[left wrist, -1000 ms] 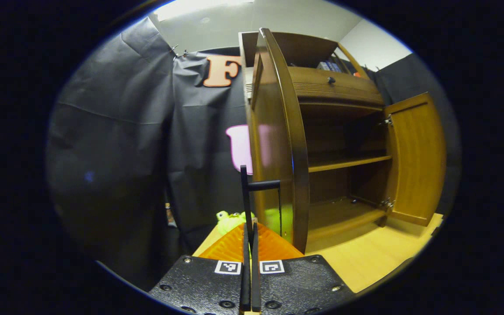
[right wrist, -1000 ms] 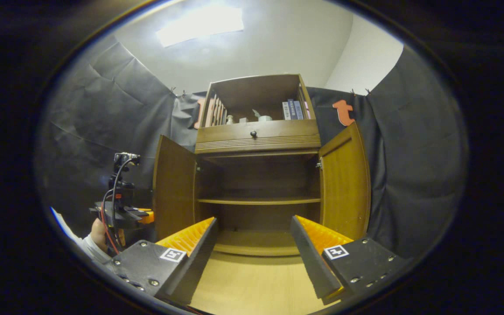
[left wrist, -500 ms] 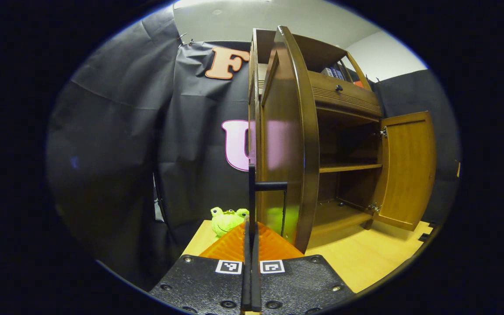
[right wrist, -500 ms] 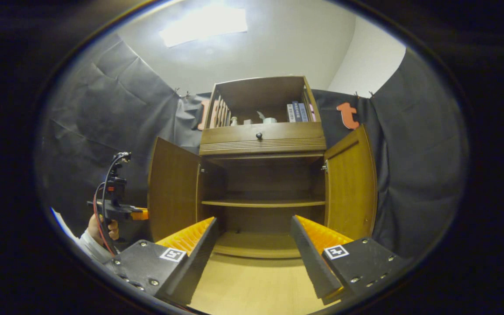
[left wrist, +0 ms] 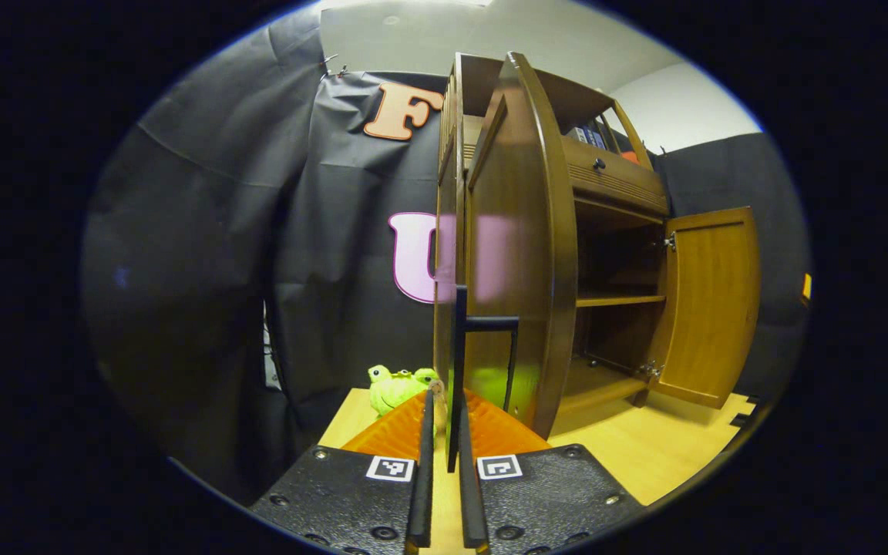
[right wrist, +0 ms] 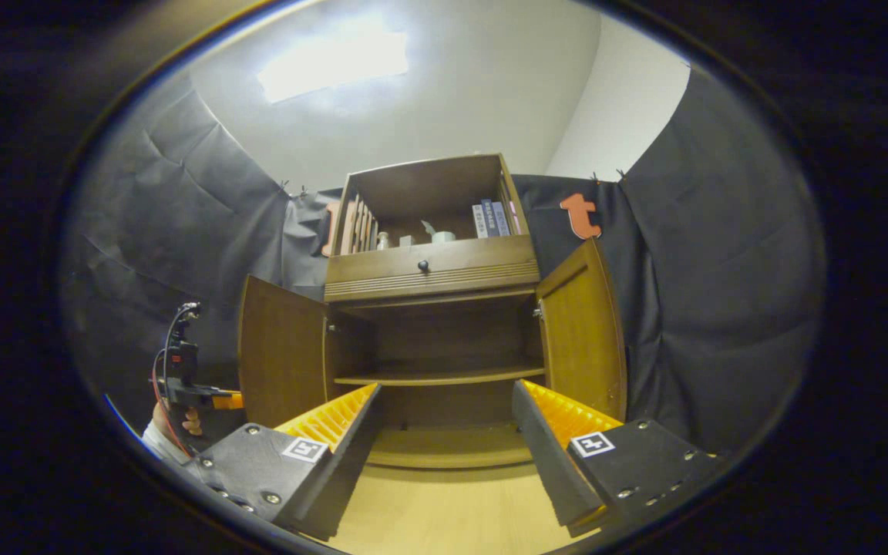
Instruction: Open the right door of the double-door shoe cabinet with the right hand, and open the left door with the left hand.
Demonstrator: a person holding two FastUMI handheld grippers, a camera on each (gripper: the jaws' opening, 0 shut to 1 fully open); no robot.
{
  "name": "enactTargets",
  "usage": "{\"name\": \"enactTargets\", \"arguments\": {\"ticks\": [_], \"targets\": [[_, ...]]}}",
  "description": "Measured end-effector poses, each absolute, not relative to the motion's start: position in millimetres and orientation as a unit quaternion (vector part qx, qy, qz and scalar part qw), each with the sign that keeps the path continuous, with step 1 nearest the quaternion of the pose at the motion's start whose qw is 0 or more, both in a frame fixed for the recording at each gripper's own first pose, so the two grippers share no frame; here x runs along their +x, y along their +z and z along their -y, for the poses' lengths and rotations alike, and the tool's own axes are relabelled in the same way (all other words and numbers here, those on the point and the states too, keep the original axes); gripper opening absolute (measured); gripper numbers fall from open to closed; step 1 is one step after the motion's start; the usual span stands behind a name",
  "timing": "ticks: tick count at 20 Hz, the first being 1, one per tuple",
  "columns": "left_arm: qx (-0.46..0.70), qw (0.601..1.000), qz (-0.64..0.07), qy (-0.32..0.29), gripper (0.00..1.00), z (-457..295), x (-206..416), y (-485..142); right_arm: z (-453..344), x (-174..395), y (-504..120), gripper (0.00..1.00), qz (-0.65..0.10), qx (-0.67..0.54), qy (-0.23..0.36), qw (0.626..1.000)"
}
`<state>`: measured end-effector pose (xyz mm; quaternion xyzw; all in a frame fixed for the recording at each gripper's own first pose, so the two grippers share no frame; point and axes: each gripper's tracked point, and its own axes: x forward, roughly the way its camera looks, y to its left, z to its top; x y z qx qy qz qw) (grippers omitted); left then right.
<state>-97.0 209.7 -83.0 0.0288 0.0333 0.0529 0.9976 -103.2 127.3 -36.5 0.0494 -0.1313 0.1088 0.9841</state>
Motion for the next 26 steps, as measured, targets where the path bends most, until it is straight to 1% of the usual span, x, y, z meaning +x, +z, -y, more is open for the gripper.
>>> {"name": "enactTargets", "arguments": {"ticks": [2,3,4,5,6,7,8,9,10,11,12,13,14,17,20,22,23,24,25,26], "targets": [[0.069,0.995,-0.013,0.065,0.17,-206.8,-112.5,-72.3,-122.7,-104.8,-36.1,0.94,0.134,0.055,0.106,0.984],[0.087,0.993,0.003,0.082,0.17,-206.9,-118.4,-64.0,-120.1,-107.0,-34.0,0.94,0.138,0.059,0.104,0.983],[0.112,0.988,0.019,0.105,0.18,-209.0,-123.2,-55.5,-117.0,-108.0,-33.9,0.99,0.14,0.064,0.102,0.983],[0.126,0.981,0.04,0.14,0.18,-214.3,-134.1,-46.7,-115.0,-108.2,-33.9,0.97,0.141,0.067,0.101,0.983],[0.14,0.973,0.08,0.167,0.25,-219.0,-144.3,-33.1,-112.5,-108.2,-35.1,0.96,0.14,0.067,0.098,0.983],[0.153,0.965,0.119,0.176,0.32,-212.1,-151.8,-17.2,-107.1,-109.2,-36.3,0.94,0.14,0.061,0.089,0.984],[0.159,0.961,0.138,0.181,0.38,-203.7,-159.9,-5.7,-100.6,-109.0,-38.2,0.99,0.14,0.053,0.078,0.986],[0.157,0.961,0.133,0.186,0.45,-202.5,-163.1,-6.9,-96.9,-108.6,-39.0,0.94,0.139,0.045,0.07,0.987],[0.144,0.964,0.127,0.182,0.52,-196.5,-164.7,-9.1,-96.5,-110.0,-40.0,0.94,0.138,0.041,0.067,0.987],[0.13,0.969,0.122,0.171,0.53,-183.4,-165.9,-9.4,-98.5,-111.2,-40.1,0.94,0.136,0.039,0.071,0.987],[0.122,0.972,0.117,0.165,0.53,-173.0,-165.2,-6.6,-101.8,-111.8,-40.8,0.99,0.134,0.039,0.077,0.987],[0.115,0.973,0.115,0.162,0.54,-165.7,-166.4,-2.2,-103.5,-111.6,-40.5,0.94,0.133,0.04,0.082,0.987],[0.112,0.974,0.12,0.156,0.6,-156.4,-164.7,4.8,-104.5,-111.1,-41.3,0.94,0.131,0.038,0.086,0.987],[0.1,0.974,0.133,0.153,0.99,-135.3,-158.0,23.7,-103.8,-110.0,-42.6,0.94,0.126,0.021,0.09,0.988],[0.079,0.979,0.131,0.138,0.99,-108.9,-146.9,30.8,-99.8,-107.1,-43.0,0.94,0.122,0.005,0.084,0.989],[0.061,0.982,0.127,0.124,0.99,-90.6,-137.6,33.7,-98.5,-103.6,-40.1,0.99,0.122,0.006,0.084,0.989],[0.053,0.984,0.123,0.115,0.99,-82.6,-131.2,34.3,-97.3,-101.4,-38.4,0.99,0.121,0.006,0.084,0.989],[0.043,0.987,0.115,0.108,0.99,-73.7,-124.0,32.6,-95.9,-96.9,-35.5,0.94,0.122,0.005,0.084,0.989],[0.034,0.989,0.104,0.101,0.99,-63.7,-116.5,28.3,-94.2,-93.7,-33.3,0.94,0.12,0.003,0.084,0.989],[0.027,0.991,0.088,0.095,0.99,-55.1,-107.5,23.0,-91.8,-89.9,-31.6,0.99,0.118,-0.001,0.084,0.989]]}}
